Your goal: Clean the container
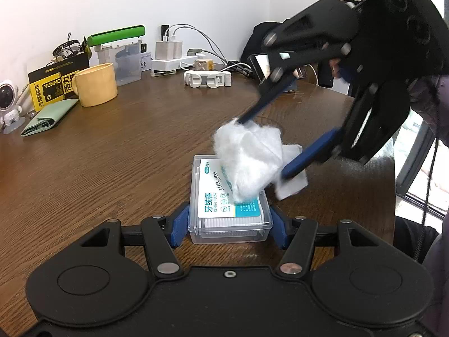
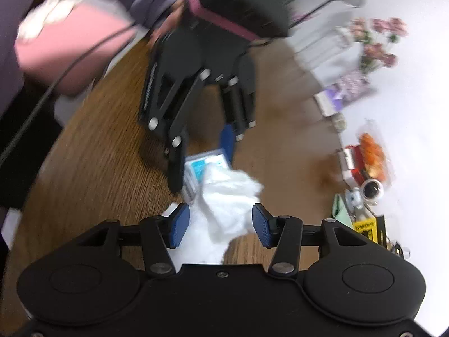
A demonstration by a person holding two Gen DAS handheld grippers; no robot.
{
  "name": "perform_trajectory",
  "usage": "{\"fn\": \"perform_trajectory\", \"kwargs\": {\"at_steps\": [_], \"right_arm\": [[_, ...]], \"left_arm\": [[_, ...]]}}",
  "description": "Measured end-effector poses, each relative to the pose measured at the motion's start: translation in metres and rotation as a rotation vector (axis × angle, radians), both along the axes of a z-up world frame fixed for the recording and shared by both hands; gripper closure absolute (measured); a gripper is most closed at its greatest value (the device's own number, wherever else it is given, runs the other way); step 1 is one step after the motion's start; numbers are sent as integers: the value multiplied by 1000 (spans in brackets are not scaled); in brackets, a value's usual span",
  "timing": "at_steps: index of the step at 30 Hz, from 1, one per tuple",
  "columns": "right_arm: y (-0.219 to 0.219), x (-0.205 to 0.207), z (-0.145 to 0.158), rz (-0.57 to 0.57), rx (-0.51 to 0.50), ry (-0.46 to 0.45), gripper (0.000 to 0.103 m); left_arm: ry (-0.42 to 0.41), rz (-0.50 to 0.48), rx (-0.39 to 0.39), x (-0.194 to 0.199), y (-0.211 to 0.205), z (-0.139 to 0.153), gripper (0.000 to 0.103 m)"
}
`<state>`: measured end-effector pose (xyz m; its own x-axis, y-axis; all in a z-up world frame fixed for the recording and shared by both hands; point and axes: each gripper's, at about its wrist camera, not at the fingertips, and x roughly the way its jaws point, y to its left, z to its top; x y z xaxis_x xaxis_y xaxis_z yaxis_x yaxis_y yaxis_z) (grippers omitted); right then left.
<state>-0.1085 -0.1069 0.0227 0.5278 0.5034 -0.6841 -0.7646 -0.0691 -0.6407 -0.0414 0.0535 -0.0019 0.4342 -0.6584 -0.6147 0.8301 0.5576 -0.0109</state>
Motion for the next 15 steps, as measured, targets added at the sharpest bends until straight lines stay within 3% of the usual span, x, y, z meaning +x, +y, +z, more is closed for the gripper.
{"fn": "perform_trajectory", "kwargs": {"at_steps": [4, 6, 8, 11, 13, 15], "right_arm": [[6, 10, -10, -51, -21, 82, 65], [-1, 12, -2, -76, 46, 145, 79], [-9, 14, 8, -96, 118, 227, 86], [-29, 19, 29, -100, 380, 342, 86], [-45, 31, 35, -148, 648, 493, 86], [-50, 42, 28, -229, 768, 562, 86]], "left_arm": [[-1, -4, 0, -2, 0, 0, 45], [-1, -6, 0, -4, -1, 0, 45], [-1, -7, -1, -4, -1, 0, 45], [1, -7, -1, -2, -1, 1, 45], [1, -7, -1, -3, 0, 1, 45], [1, -7, 0, -4, 0, 1, 45]]}}
